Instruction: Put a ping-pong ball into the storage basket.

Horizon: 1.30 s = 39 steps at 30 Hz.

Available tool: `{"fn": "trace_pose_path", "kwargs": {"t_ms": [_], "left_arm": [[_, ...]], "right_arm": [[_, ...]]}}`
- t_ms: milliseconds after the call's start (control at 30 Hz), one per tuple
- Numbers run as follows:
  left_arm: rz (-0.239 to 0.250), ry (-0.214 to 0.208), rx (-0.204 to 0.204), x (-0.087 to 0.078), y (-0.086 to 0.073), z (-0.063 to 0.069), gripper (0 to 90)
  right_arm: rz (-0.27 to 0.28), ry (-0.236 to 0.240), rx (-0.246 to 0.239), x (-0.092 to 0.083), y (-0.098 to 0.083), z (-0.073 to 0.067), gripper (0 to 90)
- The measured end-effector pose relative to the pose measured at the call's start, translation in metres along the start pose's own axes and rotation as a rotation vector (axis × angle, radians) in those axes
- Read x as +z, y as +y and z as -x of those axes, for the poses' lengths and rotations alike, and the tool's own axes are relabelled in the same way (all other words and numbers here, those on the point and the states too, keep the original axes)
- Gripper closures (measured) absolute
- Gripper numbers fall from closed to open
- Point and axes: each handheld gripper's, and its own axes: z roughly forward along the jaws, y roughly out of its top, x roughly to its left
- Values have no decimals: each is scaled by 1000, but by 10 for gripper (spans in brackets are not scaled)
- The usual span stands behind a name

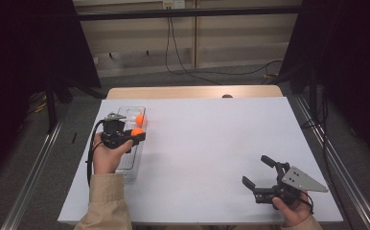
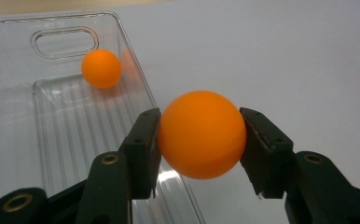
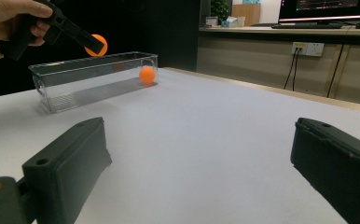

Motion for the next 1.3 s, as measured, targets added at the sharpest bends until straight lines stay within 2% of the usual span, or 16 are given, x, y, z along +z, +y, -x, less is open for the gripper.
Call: {"fn": "trace_pose_path", "kwargs": {"t_ms": [867,1300], "left_arm": [[7,29,-6,-4,-3,-8,508],[15,59,-15,-5,-5,-14,508]], "right_arm": [[0,1,0,0,0,0,30],[2,2,0,0,0,0,30]]}}
